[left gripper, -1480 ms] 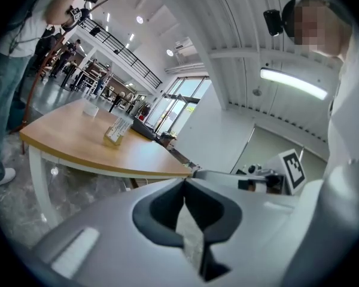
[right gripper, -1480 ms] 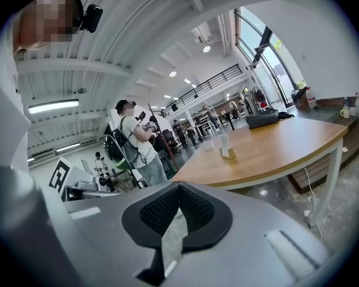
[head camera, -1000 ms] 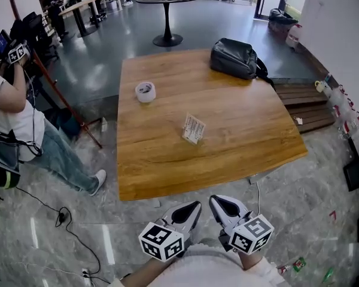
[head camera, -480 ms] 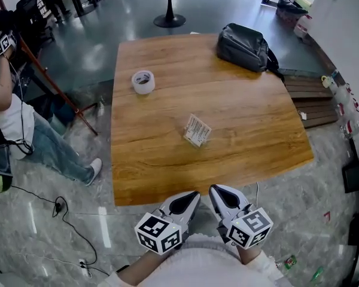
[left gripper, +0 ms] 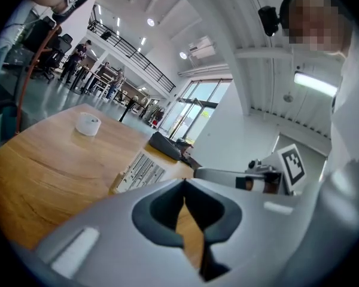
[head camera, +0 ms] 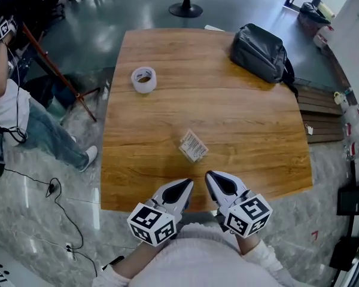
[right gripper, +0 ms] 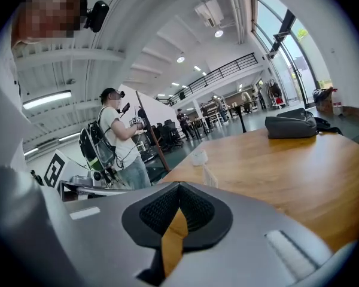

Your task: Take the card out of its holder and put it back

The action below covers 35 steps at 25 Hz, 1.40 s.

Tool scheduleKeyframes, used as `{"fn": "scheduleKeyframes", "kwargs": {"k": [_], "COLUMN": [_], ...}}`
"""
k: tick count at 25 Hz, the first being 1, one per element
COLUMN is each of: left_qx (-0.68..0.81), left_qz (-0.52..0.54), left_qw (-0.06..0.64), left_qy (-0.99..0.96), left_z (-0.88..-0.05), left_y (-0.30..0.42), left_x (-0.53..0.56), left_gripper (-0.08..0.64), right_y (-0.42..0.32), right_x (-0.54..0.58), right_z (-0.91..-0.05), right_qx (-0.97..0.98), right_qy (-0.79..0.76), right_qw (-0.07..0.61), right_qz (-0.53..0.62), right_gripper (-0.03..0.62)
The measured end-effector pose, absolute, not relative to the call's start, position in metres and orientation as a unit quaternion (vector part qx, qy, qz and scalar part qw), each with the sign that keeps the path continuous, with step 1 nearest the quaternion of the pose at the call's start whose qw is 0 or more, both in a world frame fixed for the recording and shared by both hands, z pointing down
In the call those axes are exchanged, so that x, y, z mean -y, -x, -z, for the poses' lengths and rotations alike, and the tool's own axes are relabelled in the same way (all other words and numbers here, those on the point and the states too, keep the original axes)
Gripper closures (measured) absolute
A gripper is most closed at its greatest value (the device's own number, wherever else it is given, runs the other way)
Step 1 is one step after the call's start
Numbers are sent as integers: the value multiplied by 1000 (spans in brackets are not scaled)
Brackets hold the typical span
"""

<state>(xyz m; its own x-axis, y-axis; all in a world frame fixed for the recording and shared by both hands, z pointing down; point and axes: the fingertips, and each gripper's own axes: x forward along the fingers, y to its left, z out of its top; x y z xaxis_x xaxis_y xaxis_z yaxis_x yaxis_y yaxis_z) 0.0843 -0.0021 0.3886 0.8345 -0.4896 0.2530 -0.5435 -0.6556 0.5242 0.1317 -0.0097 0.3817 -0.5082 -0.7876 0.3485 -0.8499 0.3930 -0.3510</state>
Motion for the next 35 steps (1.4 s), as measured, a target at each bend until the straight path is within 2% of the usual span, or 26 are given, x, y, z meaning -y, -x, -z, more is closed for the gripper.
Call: {"fn": "scheduleKeyframes", "kwargs": {"k": [19, 27, 35], "left_qx": [304, 289, 280], "left_qz": [-58, -44, -38], "left_qw": [331, 367, 366], "left_qy": [-892, -883, -887], "left_z": [-410, -426, -433], "left_y": [-106, -101, -94], "left_x": [41, 48, 56], "left_gripper": [551, 551, 551], "right_y": [-149, -148, -135], "right_x": [72, 91, 103], "right_z": [-401, -398, -404], "right_qx": [841, 844, 849], "right_qy": [-451, -426, -376], "right_qw": [137, 200, 262], "right_qz": [-265, -255, -265], "right_gripper": [592, 553, 509]}}
